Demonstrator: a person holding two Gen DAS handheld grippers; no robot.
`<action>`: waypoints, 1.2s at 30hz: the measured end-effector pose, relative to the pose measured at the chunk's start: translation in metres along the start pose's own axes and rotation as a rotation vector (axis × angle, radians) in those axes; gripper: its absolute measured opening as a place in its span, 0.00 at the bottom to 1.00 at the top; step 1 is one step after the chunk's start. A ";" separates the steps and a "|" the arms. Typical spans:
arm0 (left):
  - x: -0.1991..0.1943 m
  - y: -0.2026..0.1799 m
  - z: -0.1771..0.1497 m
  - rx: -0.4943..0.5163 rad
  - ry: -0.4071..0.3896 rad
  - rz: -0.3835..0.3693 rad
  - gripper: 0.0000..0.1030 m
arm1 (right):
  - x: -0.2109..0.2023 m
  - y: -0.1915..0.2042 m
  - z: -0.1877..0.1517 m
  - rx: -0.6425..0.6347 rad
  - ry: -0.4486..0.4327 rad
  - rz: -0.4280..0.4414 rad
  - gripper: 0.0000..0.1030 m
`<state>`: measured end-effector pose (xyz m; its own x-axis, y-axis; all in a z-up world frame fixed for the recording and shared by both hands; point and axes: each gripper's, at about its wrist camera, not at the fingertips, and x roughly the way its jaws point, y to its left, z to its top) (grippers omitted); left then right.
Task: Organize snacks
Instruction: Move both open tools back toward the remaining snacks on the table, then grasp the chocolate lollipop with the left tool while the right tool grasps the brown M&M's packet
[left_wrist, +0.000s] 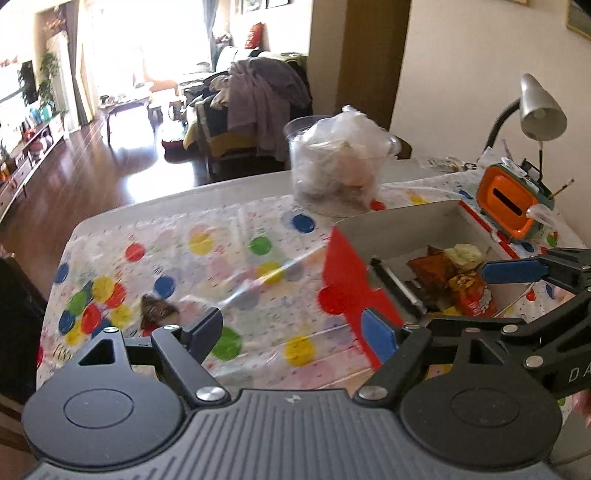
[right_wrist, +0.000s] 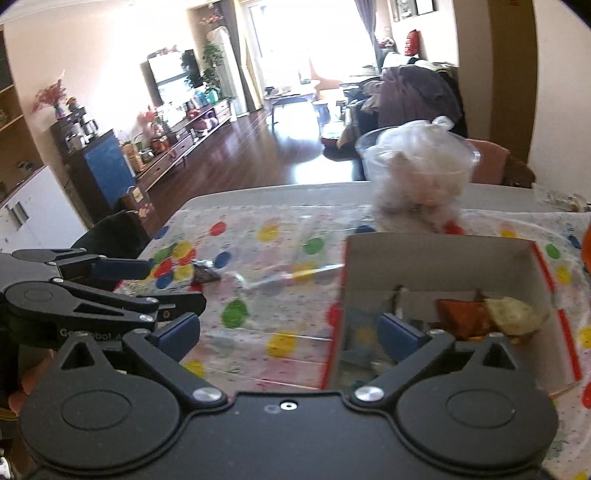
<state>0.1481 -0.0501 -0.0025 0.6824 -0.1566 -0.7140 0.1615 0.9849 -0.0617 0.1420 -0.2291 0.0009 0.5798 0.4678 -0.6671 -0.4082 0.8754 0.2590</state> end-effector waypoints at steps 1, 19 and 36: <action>-0.003 0.007 -0.003 -0.010 -0.002 0.003 0.80 | 0.002 0.006 0.000 -0.005 0.002 0.005 1.00; -0.011 0.123 -0.050 -0.157 0.050 0.150 0.80 | 0.073 0.072 0.025 -0.086 0.085 0.058 1.00; 0.063 0.140 -0.070 -0.252 0.158 0.203 0.79 | 0.223 0.107 0.058 -0.348 0.258 0.144 0.96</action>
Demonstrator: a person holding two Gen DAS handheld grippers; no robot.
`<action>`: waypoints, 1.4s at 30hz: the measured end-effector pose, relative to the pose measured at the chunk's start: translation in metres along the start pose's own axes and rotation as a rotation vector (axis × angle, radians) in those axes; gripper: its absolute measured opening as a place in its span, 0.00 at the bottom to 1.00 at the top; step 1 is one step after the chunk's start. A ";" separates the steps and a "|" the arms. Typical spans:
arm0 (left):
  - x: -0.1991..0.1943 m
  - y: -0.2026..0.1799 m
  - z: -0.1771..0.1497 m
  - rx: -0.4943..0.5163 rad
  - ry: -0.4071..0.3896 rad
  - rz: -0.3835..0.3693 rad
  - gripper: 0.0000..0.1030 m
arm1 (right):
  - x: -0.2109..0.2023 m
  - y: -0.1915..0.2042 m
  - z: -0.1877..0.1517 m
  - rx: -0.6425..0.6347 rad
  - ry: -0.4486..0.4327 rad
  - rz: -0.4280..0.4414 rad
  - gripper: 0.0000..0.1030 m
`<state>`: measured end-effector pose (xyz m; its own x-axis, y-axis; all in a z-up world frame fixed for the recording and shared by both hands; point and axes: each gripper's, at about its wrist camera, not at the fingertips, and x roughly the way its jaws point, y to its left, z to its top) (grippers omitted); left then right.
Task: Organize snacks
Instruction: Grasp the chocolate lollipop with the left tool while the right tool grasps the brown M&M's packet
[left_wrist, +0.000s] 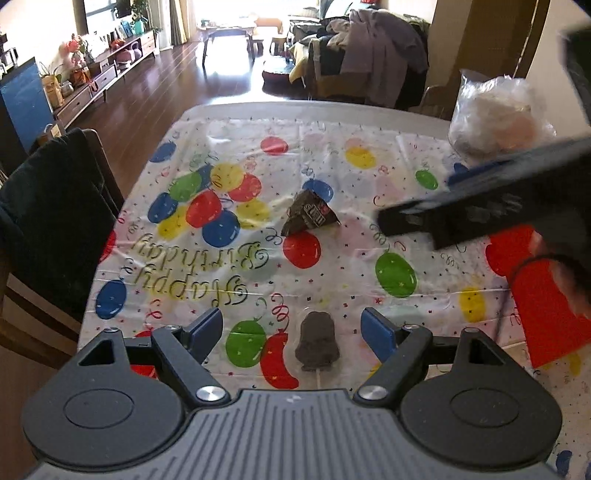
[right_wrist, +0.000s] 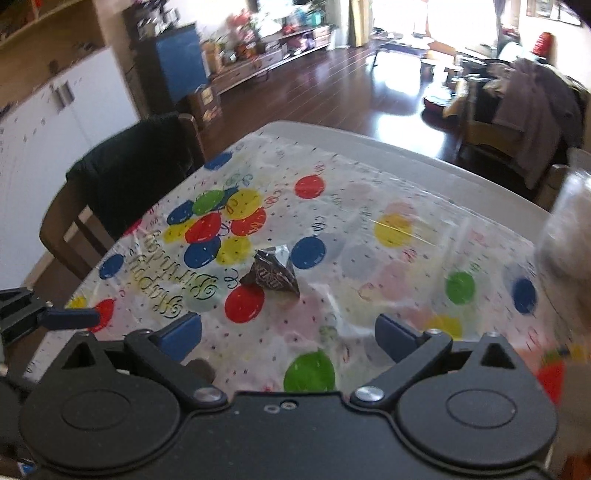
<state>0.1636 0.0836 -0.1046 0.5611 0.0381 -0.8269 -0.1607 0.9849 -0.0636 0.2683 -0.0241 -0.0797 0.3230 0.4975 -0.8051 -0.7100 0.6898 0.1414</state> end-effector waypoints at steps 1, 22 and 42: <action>0.004 -0.002 0.000 0.003 0.001 -0.001 0.79 | 0.008 0.000 0.004 -0.016 0.011 0.003 0.95; 0.058 -0.024 -0.007 0.101 0.115 -0.010 0.33 | 0.112 0.005 0.040 -0.079 0.109 0.039 0.69; 0.049 -0.025 -0.010 0.134 0.088 -0.025 0.07 | 0.086 0.003 0.025 -0.050 0.070 0.047 0.30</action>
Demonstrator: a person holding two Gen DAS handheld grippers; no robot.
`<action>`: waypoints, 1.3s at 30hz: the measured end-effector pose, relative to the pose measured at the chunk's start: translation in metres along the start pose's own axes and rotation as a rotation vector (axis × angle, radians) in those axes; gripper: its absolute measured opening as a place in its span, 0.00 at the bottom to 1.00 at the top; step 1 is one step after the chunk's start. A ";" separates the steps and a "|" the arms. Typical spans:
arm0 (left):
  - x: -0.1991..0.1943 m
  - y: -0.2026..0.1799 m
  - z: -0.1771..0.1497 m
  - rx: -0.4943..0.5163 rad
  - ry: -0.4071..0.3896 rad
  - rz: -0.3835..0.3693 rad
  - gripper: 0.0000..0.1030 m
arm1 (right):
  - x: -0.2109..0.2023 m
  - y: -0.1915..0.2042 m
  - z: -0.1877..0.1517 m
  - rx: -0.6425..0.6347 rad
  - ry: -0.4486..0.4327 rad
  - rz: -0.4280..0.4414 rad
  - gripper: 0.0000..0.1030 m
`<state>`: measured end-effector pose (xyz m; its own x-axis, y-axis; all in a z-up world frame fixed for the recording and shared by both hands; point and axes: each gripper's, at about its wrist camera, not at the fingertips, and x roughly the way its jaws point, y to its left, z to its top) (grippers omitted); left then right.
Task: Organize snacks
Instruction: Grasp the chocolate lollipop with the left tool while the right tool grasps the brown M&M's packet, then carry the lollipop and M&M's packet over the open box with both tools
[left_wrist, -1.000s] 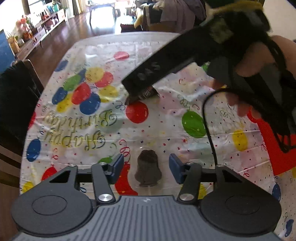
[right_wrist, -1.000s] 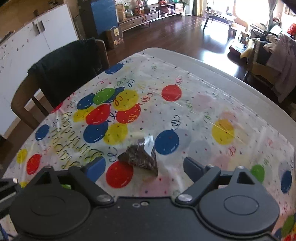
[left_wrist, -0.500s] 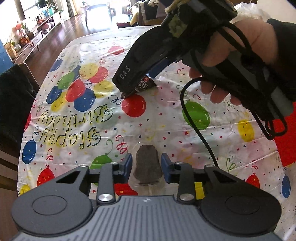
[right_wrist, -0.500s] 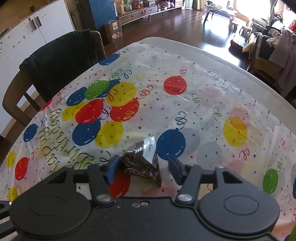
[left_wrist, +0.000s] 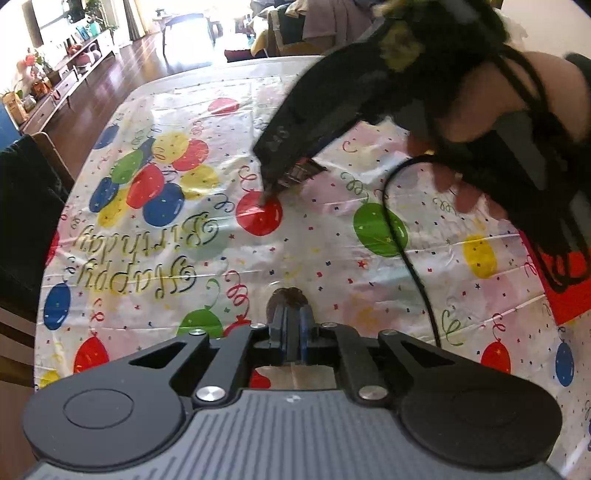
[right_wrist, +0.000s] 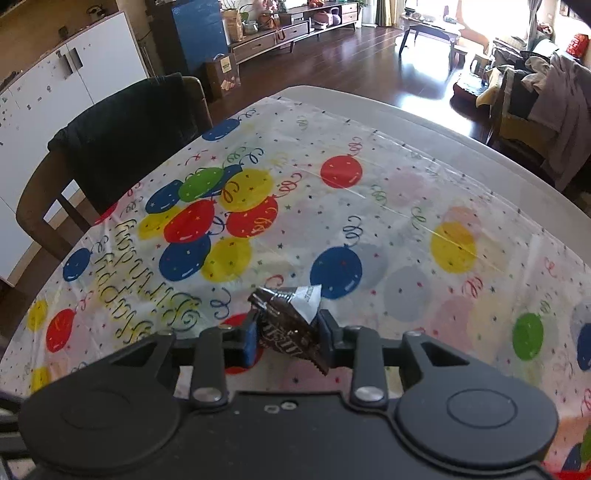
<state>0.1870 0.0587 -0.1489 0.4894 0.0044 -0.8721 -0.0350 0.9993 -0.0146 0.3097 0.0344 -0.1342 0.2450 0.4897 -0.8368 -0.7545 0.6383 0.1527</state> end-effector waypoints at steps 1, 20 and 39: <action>-0.001 0.000 0.000 -0.002 -0.002 -0.003 0.07 | -0.004 0.000 -0.003 0.000 -0.005 0.006 0.30; 0.002 -0.007 -0.009 0.016 0.016 0.021 0.63 | -0.036 -0.013 -0.044 0.076 -0.034 0.042 0.53; 0.010 -0.012 -0.015 0.034 -0.001 0.002 0.47 | 0.011 0.007 -0.024 -0.026 0.004 -0.008 0.55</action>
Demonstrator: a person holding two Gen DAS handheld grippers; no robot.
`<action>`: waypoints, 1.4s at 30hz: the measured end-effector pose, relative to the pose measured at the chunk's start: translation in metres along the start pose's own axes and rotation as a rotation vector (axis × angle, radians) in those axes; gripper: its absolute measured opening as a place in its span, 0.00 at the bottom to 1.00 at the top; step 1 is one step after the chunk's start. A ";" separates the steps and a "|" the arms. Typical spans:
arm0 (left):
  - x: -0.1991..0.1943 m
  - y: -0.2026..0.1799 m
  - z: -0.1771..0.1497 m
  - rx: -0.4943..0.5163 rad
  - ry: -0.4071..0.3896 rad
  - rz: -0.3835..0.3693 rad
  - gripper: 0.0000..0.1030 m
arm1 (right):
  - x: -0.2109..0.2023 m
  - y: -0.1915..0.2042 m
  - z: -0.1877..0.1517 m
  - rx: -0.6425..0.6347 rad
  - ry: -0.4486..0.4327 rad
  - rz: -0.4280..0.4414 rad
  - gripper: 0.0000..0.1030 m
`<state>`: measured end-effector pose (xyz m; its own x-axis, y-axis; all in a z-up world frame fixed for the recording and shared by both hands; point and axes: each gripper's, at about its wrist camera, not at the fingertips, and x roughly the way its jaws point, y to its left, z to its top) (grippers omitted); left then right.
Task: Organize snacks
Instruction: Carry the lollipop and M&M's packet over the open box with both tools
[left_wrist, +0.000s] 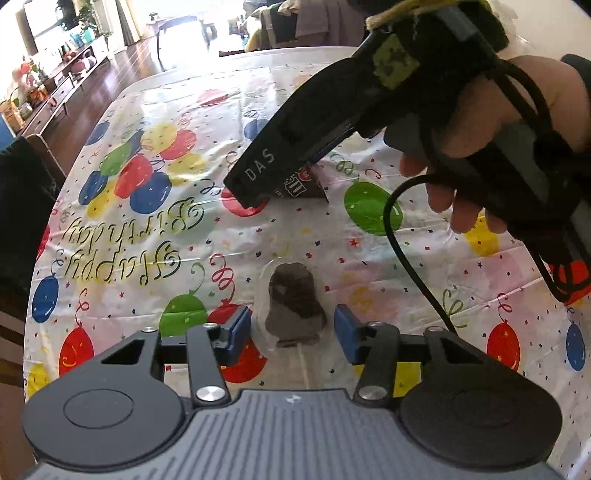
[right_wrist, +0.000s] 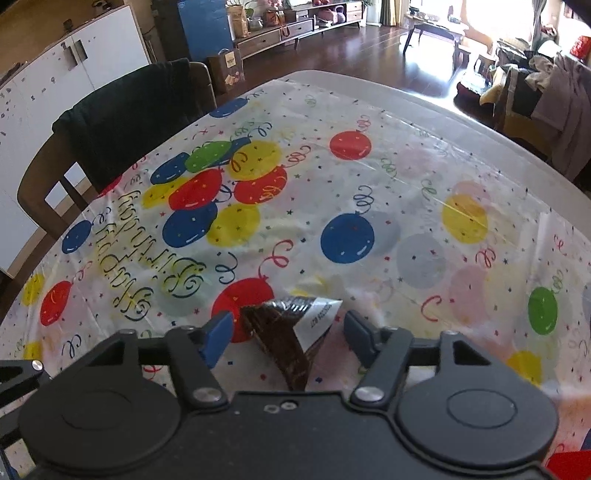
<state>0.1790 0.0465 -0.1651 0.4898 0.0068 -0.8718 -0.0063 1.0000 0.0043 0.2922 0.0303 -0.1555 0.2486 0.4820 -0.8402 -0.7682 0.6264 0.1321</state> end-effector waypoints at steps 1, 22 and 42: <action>0.000 0.001 0.001 -0.002 0.001 -0.005 0.47 | -0.001 0.001 0.001 -0.009 -0.002 -0.005 0.52; -0.028 0.037 -0.018 -0.117 -0.016 -0.025 0.47 | -0.061 0.003 -0.034 0.099 -0.063 0.005 0.33; -0.109 0.031 -0.056 -0.073 -0.113 -0.120 0.47 | -0.199 0.033 -0.140 0.279 -0.156 -0.115 0.33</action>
<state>0.0765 0.0760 -0.0970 0.5860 -0.1083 -0.8030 -0.0027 0.9908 -0.1355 0.1352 -0.1306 -0.0573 0.4280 0.4724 -0.7705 -0.5440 0.8155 0.1978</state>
